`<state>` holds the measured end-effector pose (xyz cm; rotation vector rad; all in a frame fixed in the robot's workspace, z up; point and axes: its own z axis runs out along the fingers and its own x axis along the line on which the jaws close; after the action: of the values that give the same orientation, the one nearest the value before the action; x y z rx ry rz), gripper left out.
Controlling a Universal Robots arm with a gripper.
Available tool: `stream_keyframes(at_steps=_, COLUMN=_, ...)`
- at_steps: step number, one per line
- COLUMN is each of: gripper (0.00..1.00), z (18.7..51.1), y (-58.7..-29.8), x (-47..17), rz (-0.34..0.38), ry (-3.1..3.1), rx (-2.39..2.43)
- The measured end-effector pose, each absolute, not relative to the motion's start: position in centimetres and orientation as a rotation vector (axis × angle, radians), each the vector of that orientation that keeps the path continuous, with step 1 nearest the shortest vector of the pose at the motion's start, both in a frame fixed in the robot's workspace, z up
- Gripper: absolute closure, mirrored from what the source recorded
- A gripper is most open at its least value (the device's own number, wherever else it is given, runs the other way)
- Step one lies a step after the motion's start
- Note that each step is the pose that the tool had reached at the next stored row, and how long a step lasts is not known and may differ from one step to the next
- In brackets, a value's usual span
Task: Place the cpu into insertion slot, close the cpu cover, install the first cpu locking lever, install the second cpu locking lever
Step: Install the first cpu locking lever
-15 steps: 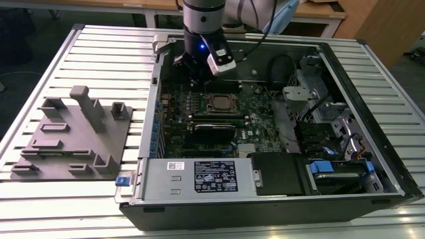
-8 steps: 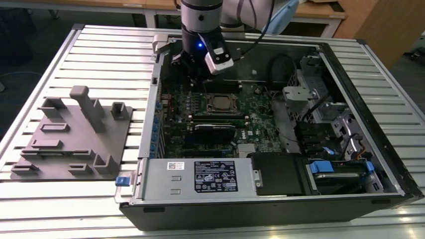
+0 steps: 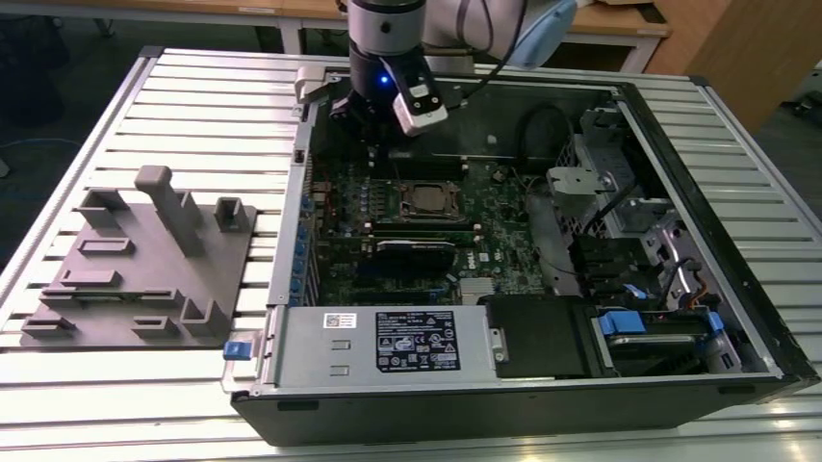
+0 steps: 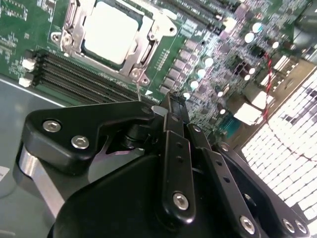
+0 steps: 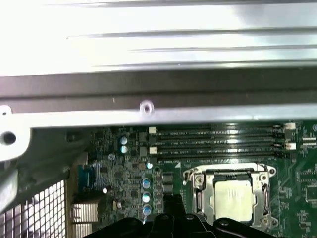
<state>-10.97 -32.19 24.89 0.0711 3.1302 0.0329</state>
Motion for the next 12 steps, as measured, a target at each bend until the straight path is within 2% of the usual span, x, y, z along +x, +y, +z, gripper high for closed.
stream_keyframes(at_steps=12, gripper=0.89, z=24.92, y=-31.08, x=-11.10, rz=0.033, ry=3.130, rx=0.071)
